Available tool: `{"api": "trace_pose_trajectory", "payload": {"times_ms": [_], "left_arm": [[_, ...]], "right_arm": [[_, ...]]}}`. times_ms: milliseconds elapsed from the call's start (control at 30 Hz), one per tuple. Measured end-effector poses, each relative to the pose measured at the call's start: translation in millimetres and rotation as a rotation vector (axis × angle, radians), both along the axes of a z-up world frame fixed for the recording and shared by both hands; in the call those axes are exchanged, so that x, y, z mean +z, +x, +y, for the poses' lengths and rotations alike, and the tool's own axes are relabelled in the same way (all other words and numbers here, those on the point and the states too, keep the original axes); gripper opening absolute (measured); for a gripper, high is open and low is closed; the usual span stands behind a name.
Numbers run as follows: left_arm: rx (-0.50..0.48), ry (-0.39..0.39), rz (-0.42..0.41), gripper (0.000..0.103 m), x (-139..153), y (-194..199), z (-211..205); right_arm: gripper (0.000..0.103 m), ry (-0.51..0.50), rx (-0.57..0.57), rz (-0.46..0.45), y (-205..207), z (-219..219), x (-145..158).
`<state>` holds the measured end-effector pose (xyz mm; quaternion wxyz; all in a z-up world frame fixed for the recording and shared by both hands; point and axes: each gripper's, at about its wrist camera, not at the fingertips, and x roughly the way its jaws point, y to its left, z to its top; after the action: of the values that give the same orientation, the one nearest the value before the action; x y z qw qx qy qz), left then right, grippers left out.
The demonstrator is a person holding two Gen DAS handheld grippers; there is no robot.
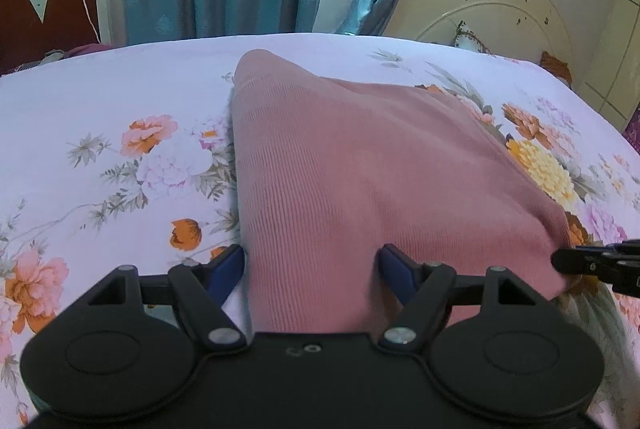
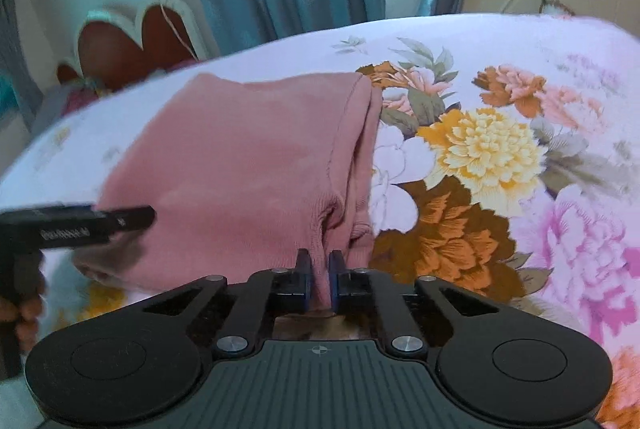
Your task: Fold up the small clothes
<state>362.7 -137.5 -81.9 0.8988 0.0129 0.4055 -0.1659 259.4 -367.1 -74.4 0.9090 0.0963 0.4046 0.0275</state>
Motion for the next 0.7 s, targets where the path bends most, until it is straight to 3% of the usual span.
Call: {"api": "trace_pose_trajectory", "payload": {"times_ms": [67,167,233,433,467,567,700], "left_arm": [[-0.003,-0.009,0.005,0.074,2,-1,-1],[-0.004,-0.01,0.004,0.074,2,-3,-5],[-0.01,-0.008,0.025,0.074,-2,-2,-5],[-0.006,-0.024,0.001,0.074,19,-4,6],[0.003,-0.035,-0.005,0.074,25,-2,8],[0.034,-0.064,-0.02,0.074,38,13,12],[0.09,-0.077,-0.039,0.074,43,43,17]], "right_arm": [[0.003,-0.033,-0.01,-0.031,-5,-3,9],[0.003,-0.026,0.013,0.056,-4,-5,-10],[0.003,-0.045,0.028,0.059,-4,-2,-13],[0.006,0.069,0.013,-0.004,2,-16,17],[0.012,0.082,0.002,-0.021,6,-19,22],[0.043,0.117,-0.039,-0.058,25,-27,32],[0.043,0.123,-0.068,-0.072,60,-34,35]]}}
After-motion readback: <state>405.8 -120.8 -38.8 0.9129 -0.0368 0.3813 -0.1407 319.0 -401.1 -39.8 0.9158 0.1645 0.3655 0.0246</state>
